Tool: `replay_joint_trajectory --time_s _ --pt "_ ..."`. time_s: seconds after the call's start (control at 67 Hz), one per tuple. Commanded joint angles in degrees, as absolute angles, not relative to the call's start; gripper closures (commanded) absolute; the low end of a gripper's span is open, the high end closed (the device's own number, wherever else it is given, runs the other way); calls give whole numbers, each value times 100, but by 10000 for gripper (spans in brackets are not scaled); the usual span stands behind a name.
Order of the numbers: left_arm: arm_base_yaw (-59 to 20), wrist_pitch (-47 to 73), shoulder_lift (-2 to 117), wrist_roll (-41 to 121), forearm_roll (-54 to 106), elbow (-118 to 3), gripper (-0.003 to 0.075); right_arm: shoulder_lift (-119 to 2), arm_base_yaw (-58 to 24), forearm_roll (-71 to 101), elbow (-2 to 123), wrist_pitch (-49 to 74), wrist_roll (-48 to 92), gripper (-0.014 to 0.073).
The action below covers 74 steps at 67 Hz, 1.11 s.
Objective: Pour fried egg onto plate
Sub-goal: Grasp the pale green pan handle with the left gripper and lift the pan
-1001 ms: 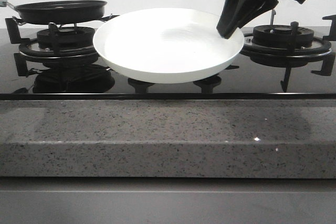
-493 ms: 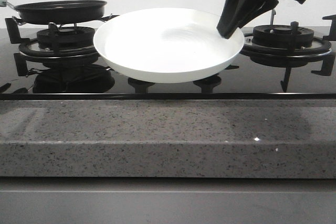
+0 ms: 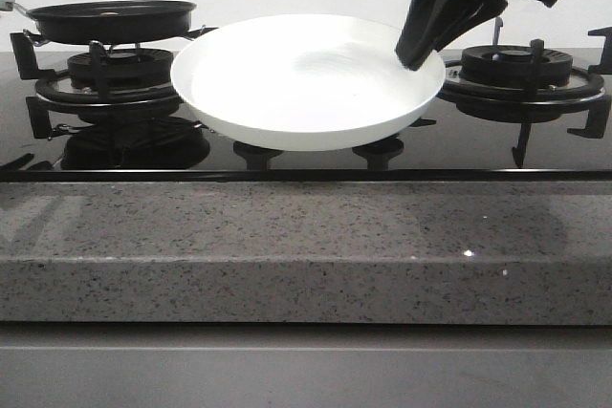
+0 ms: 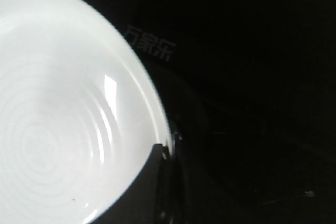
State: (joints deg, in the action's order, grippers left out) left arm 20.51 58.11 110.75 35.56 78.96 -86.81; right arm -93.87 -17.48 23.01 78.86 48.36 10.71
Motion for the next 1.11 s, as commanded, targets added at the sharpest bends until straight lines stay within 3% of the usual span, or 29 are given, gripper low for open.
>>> replay_joint_trajectory --time_s 0.0,0.388,0.806,1.09 --pt "2026 5976 10780 3556 8427 -8859 522 -9134 -1765 2483 8026 4612 1117 661" --pt "2036 6191 10768 3556 8819 -8859 740 -9134 -1765 2483 8026 4612 1117 661" --pt "2036 6620 10170 4032 9215 -8863 741 -9134 -1765 2483 8026 4618 1117 661" --pt "1613 6325 9110 4328 8328 -8863 741 -9134 -1765 2483 8026 4612 1117 661"
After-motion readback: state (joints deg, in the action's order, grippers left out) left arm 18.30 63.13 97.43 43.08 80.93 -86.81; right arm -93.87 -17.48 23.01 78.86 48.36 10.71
